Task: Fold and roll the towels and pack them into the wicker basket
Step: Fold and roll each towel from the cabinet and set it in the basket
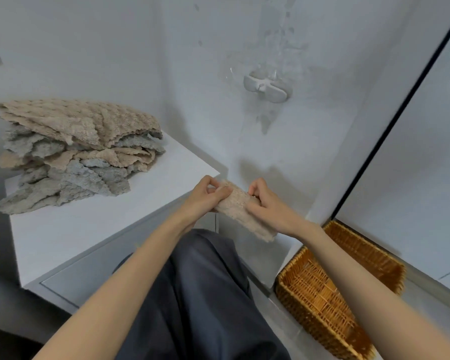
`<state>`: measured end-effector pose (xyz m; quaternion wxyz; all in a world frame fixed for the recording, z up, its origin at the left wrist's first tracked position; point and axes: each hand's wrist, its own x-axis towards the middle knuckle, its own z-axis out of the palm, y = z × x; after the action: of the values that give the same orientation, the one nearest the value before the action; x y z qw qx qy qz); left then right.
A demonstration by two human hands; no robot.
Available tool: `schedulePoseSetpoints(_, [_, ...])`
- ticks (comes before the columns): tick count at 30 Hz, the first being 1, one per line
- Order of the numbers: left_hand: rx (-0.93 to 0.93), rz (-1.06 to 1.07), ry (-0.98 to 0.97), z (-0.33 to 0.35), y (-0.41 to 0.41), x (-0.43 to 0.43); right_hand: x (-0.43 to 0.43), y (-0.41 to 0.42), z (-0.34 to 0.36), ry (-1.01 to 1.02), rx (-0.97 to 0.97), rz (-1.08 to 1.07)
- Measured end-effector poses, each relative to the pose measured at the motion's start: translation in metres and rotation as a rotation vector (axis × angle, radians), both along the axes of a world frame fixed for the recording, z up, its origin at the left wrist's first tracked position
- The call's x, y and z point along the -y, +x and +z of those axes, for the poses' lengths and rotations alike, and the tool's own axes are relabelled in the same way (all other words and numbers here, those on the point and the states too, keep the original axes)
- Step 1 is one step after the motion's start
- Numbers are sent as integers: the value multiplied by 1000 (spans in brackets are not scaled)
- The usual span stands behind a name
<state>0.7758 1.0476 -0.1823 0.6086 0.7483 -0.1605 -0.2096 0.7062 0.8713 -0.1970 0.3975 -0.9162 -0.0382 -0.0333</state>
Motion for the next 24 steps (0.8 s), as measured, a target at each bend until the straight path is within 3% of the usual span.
schedulePoseSetpoints(10, [-31,-152,162,-63,-48,57,72,-86,-82,154,-144,-276])
schedulePoseSetpoints(17, [-217,-133,217,-114,-53,93,128,-134,-177,233,-252,-638])
schedulePoseSetpoints(24, [-466,-5,110,-147,-35,116,160,-125,-253,743,-466,-1237])
